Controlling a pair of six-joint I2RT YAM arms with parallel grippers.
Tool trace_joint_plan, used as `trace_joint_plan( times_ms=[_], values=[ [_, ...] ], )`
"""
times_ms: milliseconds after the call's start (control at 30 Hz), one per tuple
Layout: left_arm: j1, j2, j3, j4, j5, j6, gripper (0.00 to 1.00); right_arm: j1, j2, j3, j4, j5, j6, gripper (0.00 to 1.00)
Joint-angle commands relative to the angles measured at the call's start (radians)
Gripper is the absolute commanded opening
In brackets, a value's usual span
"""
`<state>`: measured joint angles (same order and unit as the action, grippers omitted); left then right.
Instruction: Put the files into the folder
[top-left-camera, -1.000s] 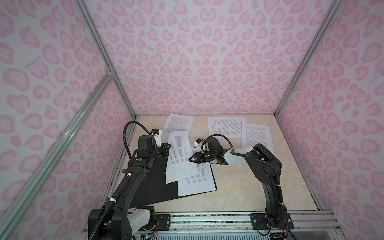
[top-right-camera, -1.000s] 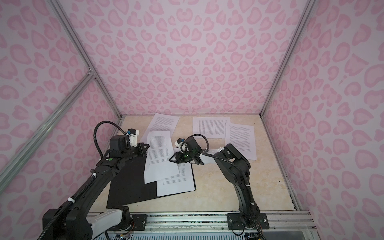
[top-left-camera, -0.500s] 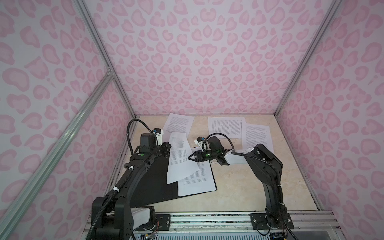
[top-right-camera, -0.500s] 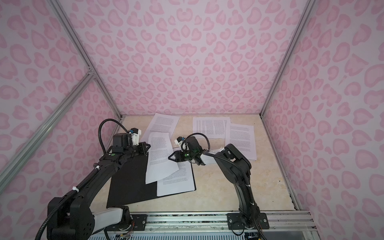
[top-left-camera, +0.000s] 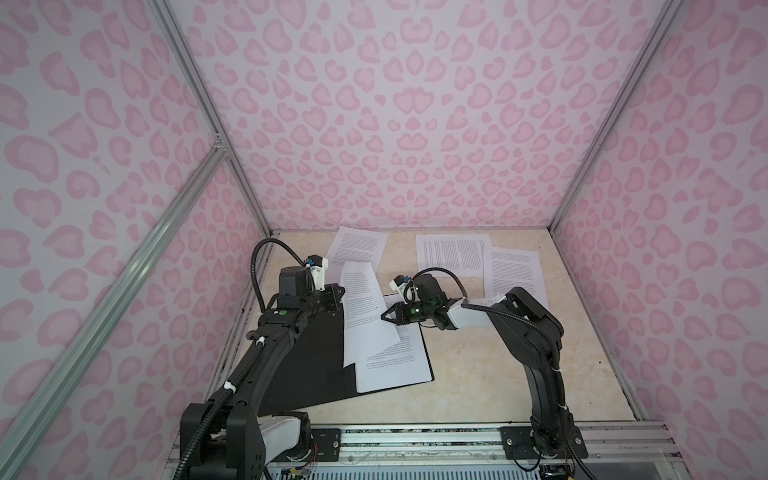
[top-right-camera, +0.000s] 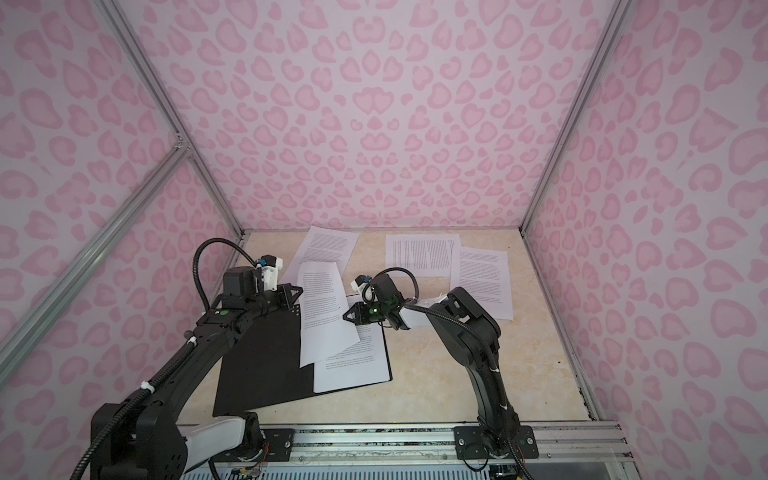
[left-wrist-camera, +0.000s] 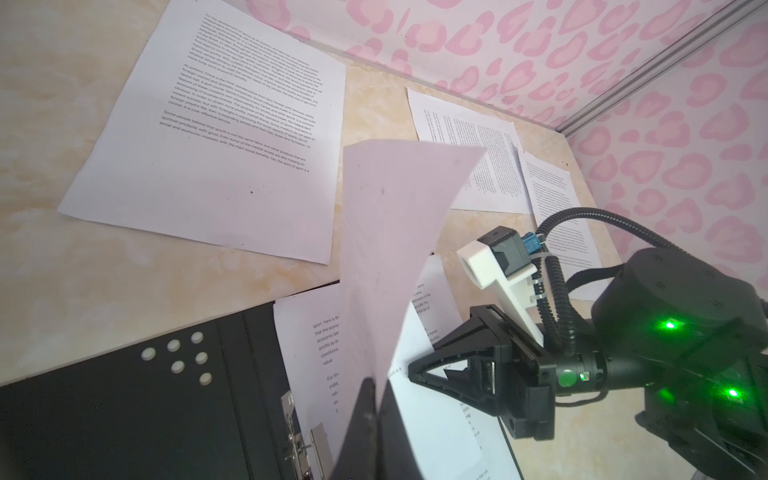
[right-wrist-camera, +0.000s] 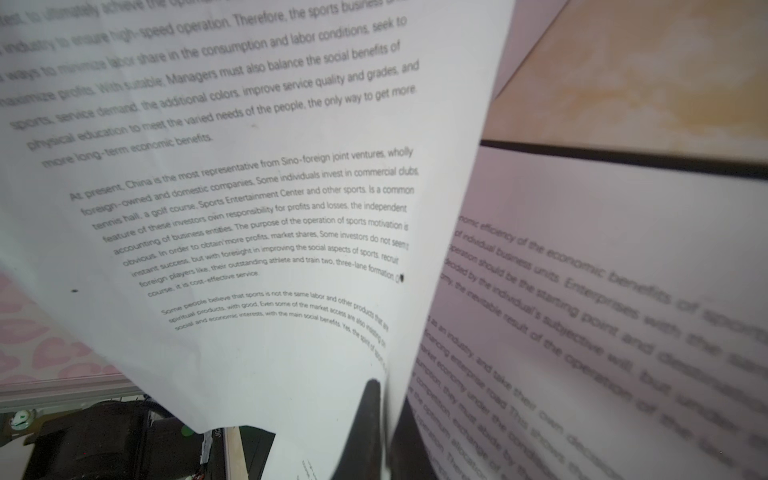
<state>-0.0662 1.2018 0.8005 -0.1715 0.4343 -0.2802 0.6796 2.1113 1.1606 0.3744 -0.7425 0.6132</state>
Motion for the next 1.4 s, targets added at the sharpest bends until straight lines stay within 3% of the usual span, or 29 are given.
trace_joint_plan(
  times_ms=[0,100,267,333,433,633,800,967,1033,1167,1367],
  values=[
    [0.001,-0.006,0.013,-0.004,-0.045,-0.003,0.05,-0.003,-0.013,-0.010,-0.003,0.008,0.005,0.03],
    [0.000,-0.014,0.017,-0.017,-0.087,-0.017,0.16,-0.012,-0.045,-0.024,-0.037,0.025,-0.004,0.00],
    [0.001,-0.051,0.019,-0.029,-0.058,-0.096,0.35,-0.067,-0.199,-0.163,-0.037,0.046,0.031,0.00],
    [0.000,-0.081,0.018,-0.027,0.016,-0.155,0.50,-0.112,-0.263,-0.247,0.003,0.027,0.090,0.00],
    [-0.001,-0.143,0.013,-0.034,0.062,-0.189,0.98,-0.158,-0.351,-0.388,0.067,0.018,0.138,0.00],
    [-0.055,-0.281,0.006,-0.085,0.070,-0.200,0.97,-0.159,-0.454,-0.513,0.003,0.067,0.086,0.00],
    [-0.081,-0.357,0.016,-0.318,0.070,-0.162,0.97,-0.142,-0.464,-0.528,0.009,0.096,0.090,0.00],
    [-0.086,-0.481,-0.035,-0.467,-0.041,-0.065,0.97,-0.084,-0.462,-0.512,0.024,0.115,0.097,0.00],
    [-0.089,-0.553,-0.083,-0.440,-0.115,-0.078,0.97,-0.063,-0.465,-0.519,0.040,0.109,0.112,0.00],
    [-0.090,-0.643,-0.099,-0.422,-0.123,-0.083,0.97,-0.035,-0.486,-0.567,0.112,0.128,0.165,0.00],
    [-0.090,-0.626,-0.101,-0.431,-0.137,-0.083,0.97,-0.033,-0.493,-0.622,0.202,0.120,0.229,0.00]
  ],
)
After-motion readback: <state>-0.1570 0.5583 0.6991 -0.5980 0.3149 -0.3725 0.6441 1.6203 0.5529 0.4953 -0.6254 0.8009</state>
